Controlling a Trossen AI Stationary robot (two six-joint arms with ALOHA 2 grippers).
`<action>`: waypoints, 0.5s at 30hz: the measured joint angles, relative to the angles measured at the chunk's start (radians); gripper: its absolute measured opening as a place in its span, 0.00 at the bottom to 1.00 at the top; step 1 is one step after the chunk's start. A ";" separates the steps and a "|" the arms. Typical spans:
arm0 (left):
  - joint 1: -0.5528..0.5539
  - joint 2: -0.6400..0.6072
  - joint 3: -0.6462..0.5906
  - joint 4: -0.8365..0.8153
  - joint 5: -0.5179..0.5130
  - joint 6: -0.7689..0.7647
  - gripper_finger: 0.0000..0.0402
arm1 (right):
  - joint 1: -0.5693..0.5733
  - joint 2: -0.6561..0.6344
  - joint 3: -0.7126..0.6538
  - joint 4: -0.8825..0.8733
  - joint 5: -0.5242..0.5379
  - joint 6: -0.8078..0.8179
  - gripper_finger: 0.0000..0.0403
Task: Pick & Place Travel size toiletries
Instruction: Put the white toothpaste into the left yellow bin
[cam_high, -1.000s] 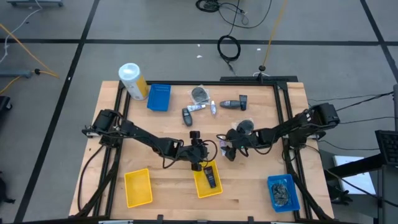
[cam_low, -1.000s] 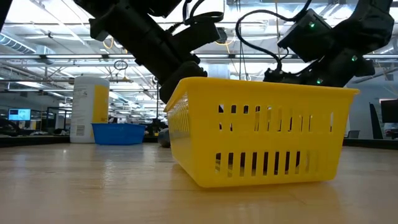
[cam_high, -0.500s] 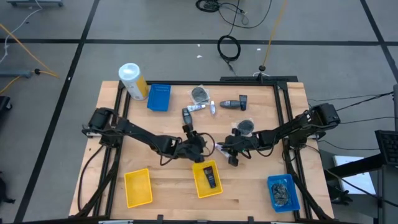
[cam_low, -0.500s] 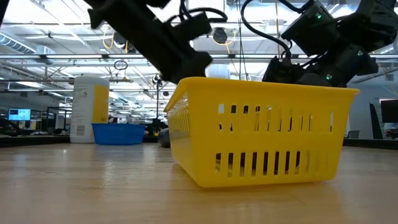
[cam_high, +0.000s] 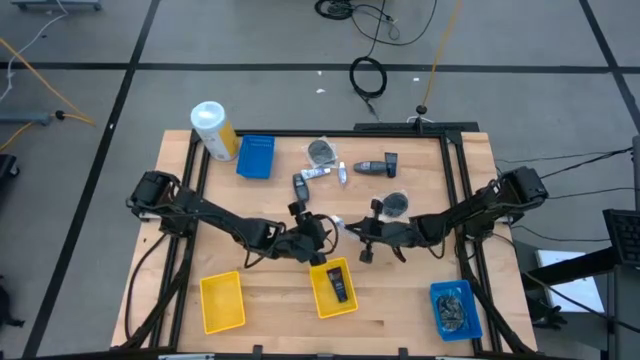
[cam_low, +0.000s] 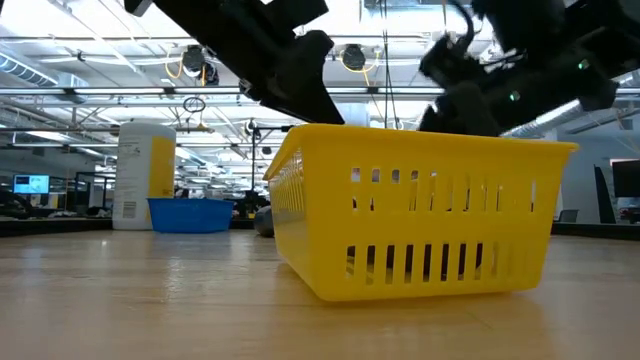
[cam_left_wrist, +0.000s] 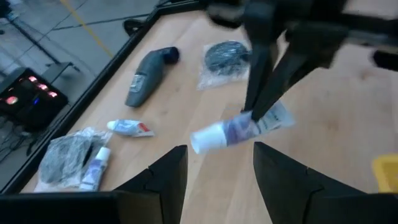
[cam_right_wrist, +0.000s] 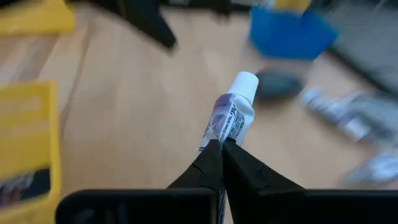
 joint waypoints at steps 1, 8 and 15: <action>0.001 0.000 0.000 0.000 -0.006 -0.006 0.45 | 0.014 0.000 0.000 0.033 0.040 -0.025 0.00; 0.024 0.000 -0.144 0.346 0.179 0.076 0.45 | 0.096 0.000 0.000 0.238 0.175 -0.189 0.00; 0.070 0.000 -0.328 0.917 0.408 0.099 0.45 | 0.118 0.000 0.000 0.357 0.066 -0.276 0.00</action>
